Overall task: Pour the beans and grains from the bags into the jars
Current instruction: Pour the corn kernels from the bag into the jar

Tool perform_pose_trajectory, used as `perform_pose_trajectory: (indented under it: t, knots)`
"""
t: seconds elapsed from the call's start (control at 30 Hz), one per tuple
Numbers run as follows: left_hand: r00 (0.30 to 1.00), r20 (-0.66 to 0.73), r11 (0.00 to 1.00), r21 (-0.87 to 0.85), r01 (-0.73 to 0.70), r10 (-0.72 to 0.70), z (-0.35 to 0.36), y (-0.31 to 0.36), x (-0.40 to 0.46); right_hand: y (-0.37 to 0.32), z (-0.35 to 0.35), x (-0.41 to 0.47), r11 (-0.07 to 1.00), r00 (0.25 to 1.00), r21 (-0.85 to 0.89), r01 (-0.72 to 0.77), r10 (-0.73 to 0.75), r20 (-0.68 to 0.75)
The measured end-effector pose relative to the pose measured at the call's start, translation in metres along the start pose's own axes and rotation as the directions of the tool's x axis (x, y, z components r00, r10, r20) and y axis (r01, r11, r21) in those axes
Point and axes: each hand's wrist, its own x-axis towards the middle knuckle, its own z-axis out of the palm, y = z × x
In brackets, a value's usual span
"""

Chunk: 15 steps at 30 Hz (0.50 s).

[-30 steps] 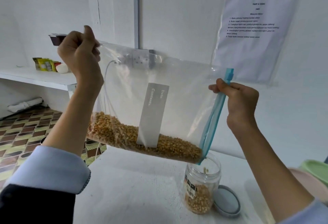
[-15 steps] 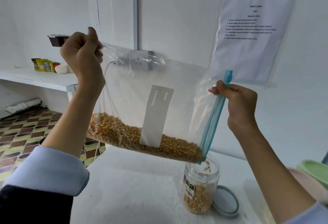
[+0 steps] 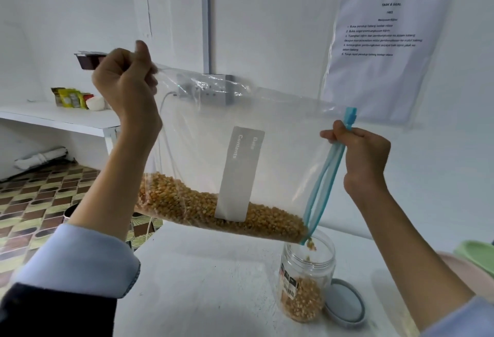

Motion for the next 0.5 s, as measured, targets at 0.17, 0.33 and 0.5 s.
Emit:
perform_pose_trajectory:
  t: [0.17,0.33,0.5]
  knots:
    - [1.0,-0.006,1.0,0.001,0.016,-0.016,-0.0029,-0.0034,-0.0025,0.0024,0.0002,0.0001,1.0,0.999,-0.026,0.001,0.0,0.042]
    - [1.0,0.001,1.0,-0.01,0.023,-0.023,-0.0018,-0.0035,-0.0036,0.004,-0.0024,0.0006,0.998,0.997,-0.057,0.013,-0.009,0.074]
    - [1.0,0.001,1.0,-0.007,0.015,-0.015,0.0023,-0.0017,-0.0052,0.0039,-0.0062,0.0,0.998,0.996,-0.054,0.044,-0.04,0.079]
